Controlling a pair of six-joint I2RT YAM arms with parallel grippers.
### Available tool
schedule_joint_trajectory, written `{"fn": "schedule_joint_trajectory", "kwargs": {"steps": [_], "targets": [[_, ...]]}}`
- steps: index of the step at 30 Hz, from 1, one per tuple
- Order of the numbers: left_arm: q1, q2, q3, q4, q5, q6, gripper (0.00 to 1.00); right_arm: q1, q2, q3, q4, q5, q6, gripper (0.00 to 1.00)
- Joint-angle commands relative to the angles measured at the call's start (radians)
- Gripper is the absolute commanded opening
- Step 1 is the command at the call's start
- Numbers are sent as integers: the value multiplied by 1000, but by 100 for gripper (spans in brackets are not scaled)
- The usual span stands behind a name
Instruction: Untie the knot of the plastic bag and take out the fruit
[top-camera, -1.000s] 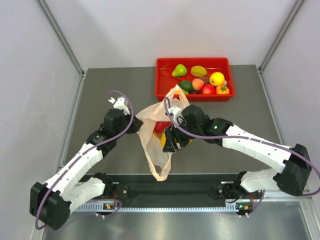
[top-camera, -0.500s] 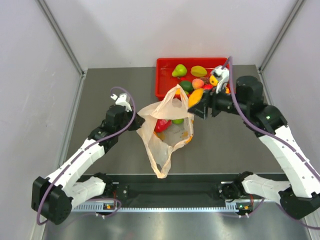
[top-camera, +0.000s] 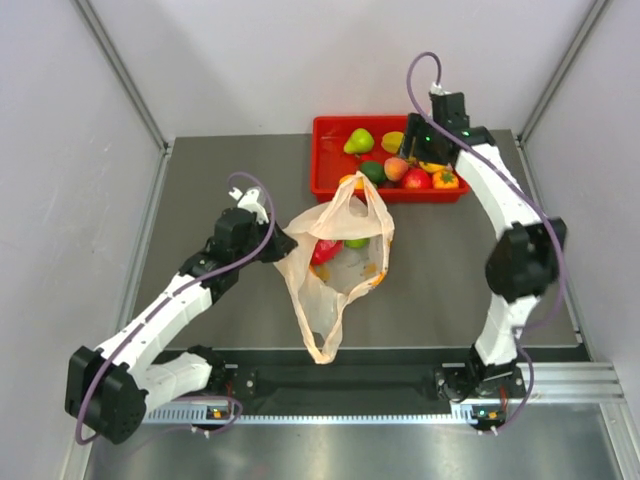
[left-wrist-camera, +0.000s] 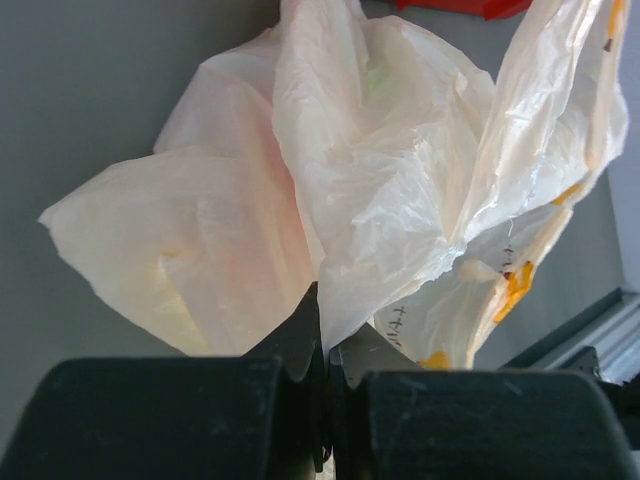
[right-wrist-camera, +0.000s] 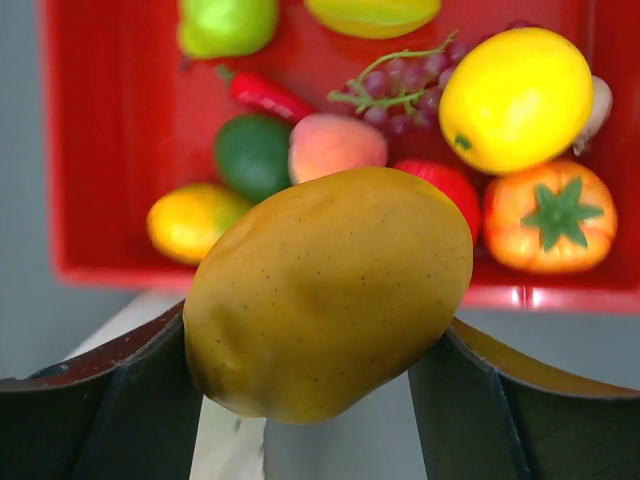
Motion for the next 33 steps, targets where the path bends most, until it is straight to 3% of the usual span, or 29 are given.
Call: {"fn": "schedule_joint_trajectory", "kwargs": {"steps": [1, 5, 7, 8, 9, 11, 12, 14, 15, 22, 25, 29, 33], "targets": [[2, 7, 56, 54, 91, -29, 0, -21, 151, 179, -28, 92, 72, 0], [-1, -1, 91, 56, 126, -33, 0, -24, 355, 391, -63, 85, 72, 0], [-2, -4, 100, 56, 129, -29, 0, -25, 413, 462, -113, 75, 66, 5], [-2, -5, 106, 53, 132, -31, 0, -27, 458, 511, -132, 75, 64, 14], [-2, -5, 110, 54, 138, -31, 0, -31, 470, 522, -138, 74, 66, 43], [-2, -8, 117, 53, 146, -28, 0, -33, 479, 522, -137, 69, 63, 62], [-2, -11, 119, 51, 146, -28, 0, -35, 473, 516, -134, 74, 60, 77], [-4, -15, 123, 51, 155, -36, 0, -35, 431, 487, -109, 80, 43, 89], [-4, -15, 128, 54, 160, -36, 0, -35, 412, 473, -94, 83, 32, 99], [-5, -7, 159, 50, 175, -29, 0, -38, 214, 424, -88, 97, 3, 100], [-5, -7, 157, 48, 155, -19, 0, -29, 40, 285, -78, 46, -14, 100], [-4, -4, 134, 38, 118, 4, 0, 14, -277, -26, -58, -87, -41, 100], [-2, -1, 100, 31, 66, 24, 0, 173, -491, -216, -88, -155, -46, 95]]}}
